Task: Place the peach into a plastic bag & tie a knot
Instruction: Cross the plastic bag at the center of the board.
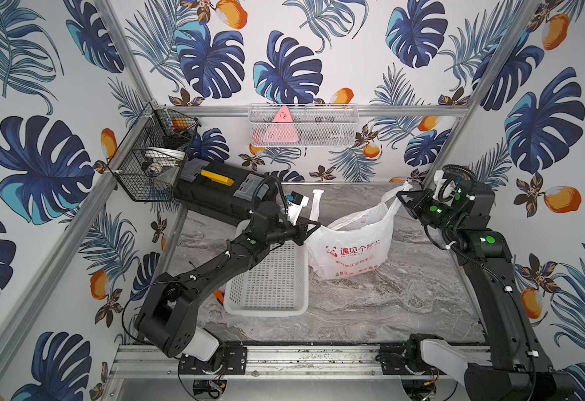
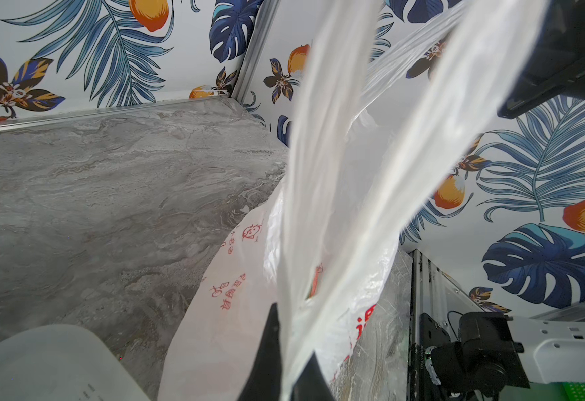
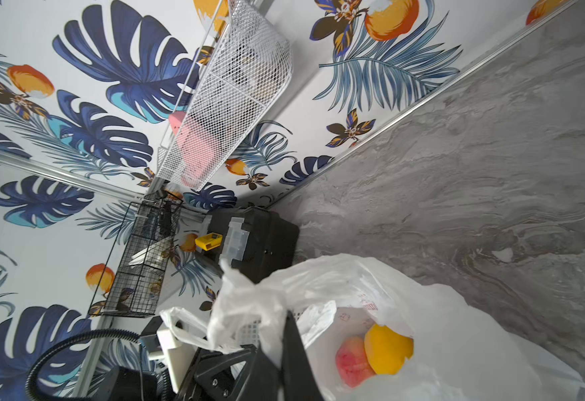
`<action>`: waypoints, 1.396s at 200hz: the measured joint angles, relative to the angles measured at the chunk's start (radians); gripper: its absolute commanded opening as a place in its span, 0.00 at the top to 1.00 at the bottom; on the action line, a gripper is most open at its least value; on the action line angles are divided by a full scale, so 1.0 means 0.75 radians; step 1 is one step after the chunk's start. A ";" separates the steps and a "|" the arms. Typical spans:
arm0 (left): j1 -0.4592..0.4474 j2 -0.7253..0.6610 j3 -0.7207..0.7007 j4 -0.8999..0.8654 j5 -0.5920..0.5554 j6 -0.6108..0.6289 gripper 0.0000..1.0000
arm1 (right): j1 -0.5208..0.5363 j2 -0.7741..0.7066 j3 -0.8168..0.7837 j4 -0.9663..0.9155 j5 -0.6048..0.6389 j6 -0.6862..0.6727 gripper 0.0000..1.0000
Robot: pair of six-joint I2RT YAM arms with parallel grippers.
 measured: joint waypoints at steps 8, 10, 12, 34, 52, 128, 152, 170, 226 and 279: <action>0.000 0.000 -0.003 0.004 0.000 -0.002 0.98 | 0.002 0.000 -0.019 0.018 -0.015 0.013 0.94; 0.000 0.000 -0.004 0.004 0.001 -0.002 0.98 | 0.002 0.000 -0.024 0.020 -0.018 0.015 0.94; 0.000 0.000 -0.005 0.006 0.001 -0.002 0.98 | 0.002 0.000 -0.029 0.023 -0.020 0.018 0.94; 0.000 0.013 -0.009 0.002 0.001 -0.003 0.98 | 0.001 0.010 -0.039 0.027 -0.036 0.047 0.93; 0.000 0.017 -0.012 -0.005 0.001 -0.003 0.98 | 0.000 0.025 0.005 0.062 -0.071 0.058 0.90; 0.014 0.017 -0.034 0.001 0.010 -0.012 0.99 | 0.001 0.056 -0.111 0.172 -0.108 0.110 0.67; 0.048 0.015 -0.033 0.004 0.018 -0.039 1.00 | 0.001 0.015 -0.142 0.169 -0.085 0.042 0.50; 0.070 0.015 -0.031 0.005 0.028 -0.057 1.00 | 0.000 -0.039 -0.171 0.160 -0.033 -0.028 0.41; 0.104 0.017 -0.031 0.025 0.062 -0.100 1.00 | -0.001 -0.160 -0.420 0.161 0.055 -0.238 0.33; 0.113 0.027 -0.033 0.036 0.090 -0.105 1.00 | 0.000 -0.070 -0.582 0.336 0.104 -0.335 0.29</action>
